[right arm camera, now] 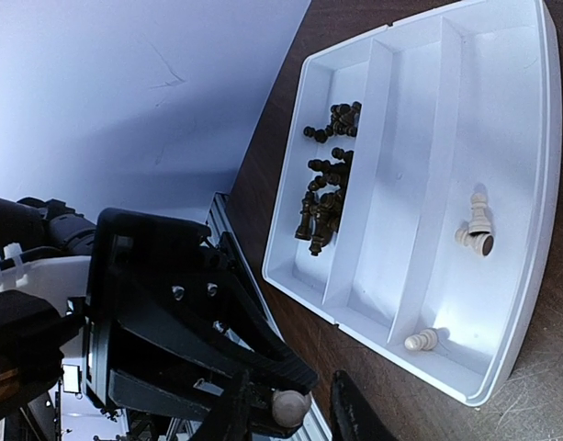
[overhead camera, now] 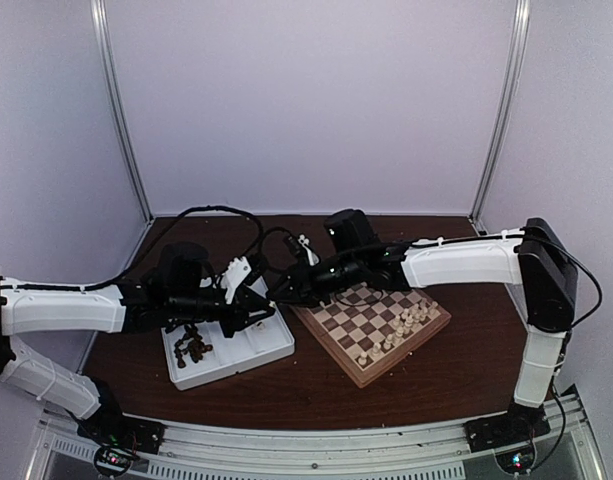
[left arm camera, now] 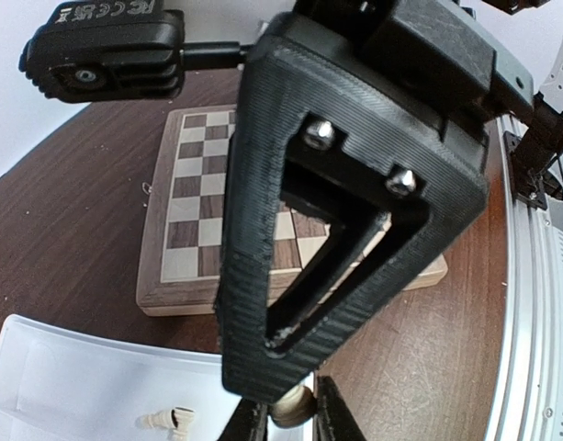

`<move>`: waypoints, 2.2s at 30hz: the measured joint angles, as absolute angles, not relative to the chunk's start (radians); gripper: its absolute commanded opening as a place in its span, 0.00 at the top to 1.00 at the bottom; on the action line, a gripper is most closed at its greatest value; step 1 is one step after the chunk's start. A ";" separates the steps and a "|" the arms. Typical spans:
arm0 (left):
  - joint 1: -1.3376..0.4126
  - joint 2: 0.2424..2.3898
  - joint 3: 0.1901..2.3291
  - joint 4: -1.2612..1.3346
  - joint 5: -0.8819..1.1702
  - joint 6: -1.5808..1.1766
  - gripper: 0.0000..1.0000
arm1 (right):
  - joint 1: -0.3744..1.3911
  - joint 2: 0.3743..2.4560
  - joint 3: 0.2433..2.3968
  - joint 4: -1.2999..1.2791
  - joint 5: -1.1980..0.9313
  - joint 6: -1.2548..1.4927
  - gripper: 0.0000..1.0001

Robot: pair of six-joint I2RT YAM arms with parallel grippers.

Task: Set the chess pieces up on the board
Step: Place the chess piece on the chessboard.

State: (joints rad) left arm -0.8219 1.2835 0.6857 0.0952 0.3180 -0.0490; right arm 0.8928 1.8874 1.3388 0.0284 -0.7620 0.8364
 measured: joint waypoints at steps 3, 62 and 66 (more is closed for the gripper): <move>-0.822 1.283 0.682 0.105 0.318 -0.047 0.85 | 0.893 1.891 1.339 0.035 -0.764 0.840 0.77; -0.822 1.259 0.628 0.149 0.242 -0.051 0.50 | 0.868 1.801 1.363 -0.274 -0.592 0.587 1.00; -0.822 1.245 0.616 0.155 0.216 -0.067 0.45 | 0.856 1.705 1.361 -0.435 -0.429 0.468 1.00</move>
